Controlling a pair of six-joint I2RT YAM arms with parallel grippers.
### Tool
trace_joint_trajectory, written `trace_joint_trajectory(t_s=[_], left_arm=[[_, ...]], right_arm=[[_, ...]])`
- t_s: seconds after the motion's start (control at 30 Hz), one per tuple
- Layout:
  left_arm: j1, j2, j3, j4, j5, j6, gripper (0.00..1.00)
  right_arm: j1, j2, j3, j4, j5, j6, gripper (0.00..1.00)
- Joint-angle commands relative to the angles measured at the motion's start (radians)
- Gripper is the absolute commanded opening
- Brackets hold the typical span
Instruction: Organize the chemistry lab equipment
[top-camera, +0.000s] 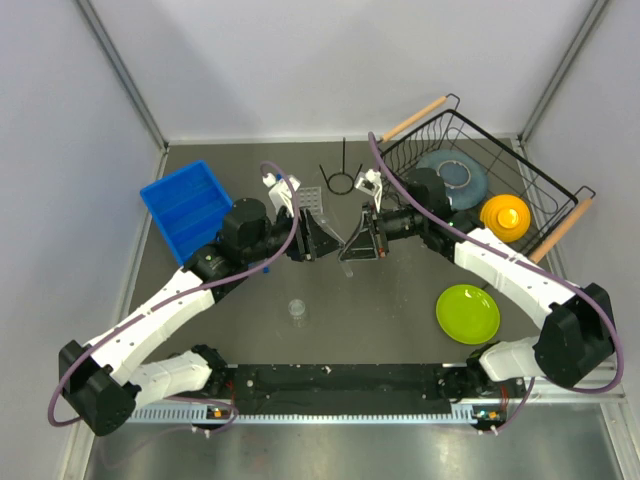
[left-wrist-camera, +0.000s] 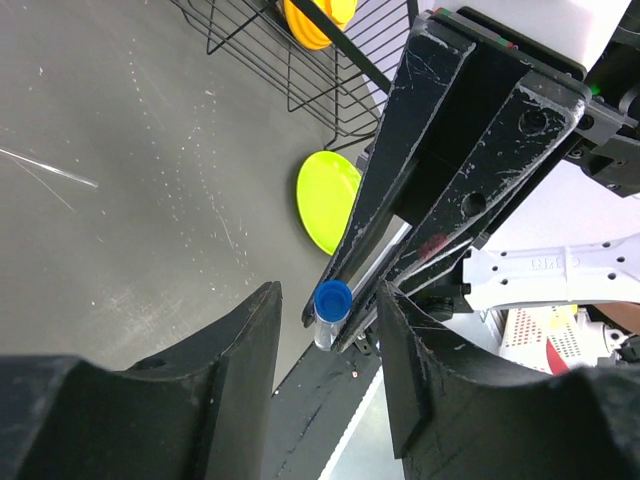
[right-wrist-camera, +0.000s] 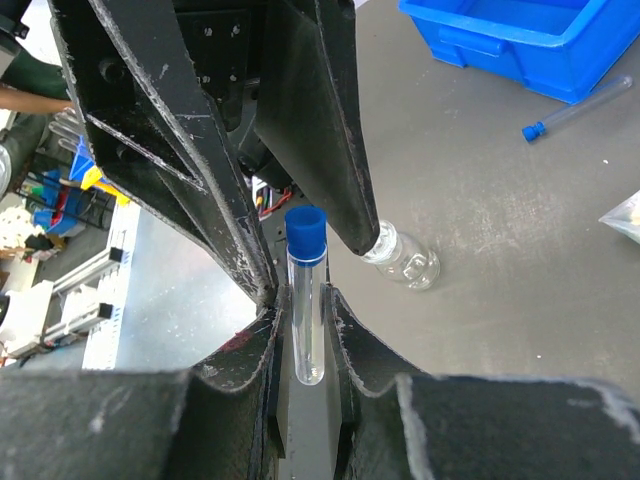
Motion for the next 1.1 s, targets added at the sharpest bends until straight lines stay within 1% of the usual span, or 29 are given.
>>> trace_joint_trajectory(t_s=[0.0,0.3,0.63,0.8,0.9,1.07], left_arm=[[-0.011,0.015,0.046,0.016,-0.021,0.021,0.47],[-0.019,0.018,0.052,0.007,-0.02,0.038,0.4],[-0.064,0.073,0.143,-0.154,-0.064,0.143,0.32],[-0.07,0.088,0.19,-0.229,-0.09,0.191,0.33],[-0.068,0.079,0.181,-0.228,-0.107,0.171,0.34],[-0.068,0.036,0.117,-0.122,-0.115,0.11,0.34]], right_arm=[[0.019,-0.023,-0.004,0.014,-0.021,-0.025,0.06],[0.019,-0.022,-0.001,0.013,-0.015,-0.027,0.06],[0.019,-0.017,0.007,-0.004,0.016,-0.045,0.06],[0.017,-0.02,0.007,-0.009,0.03,-0.05,0.06],[0.017,-0.023,0.01,-0.009,0.036,-0.051,0.06],[0.017,-0.028,0.016,-0.01,0.041,-0.051,0.06]])
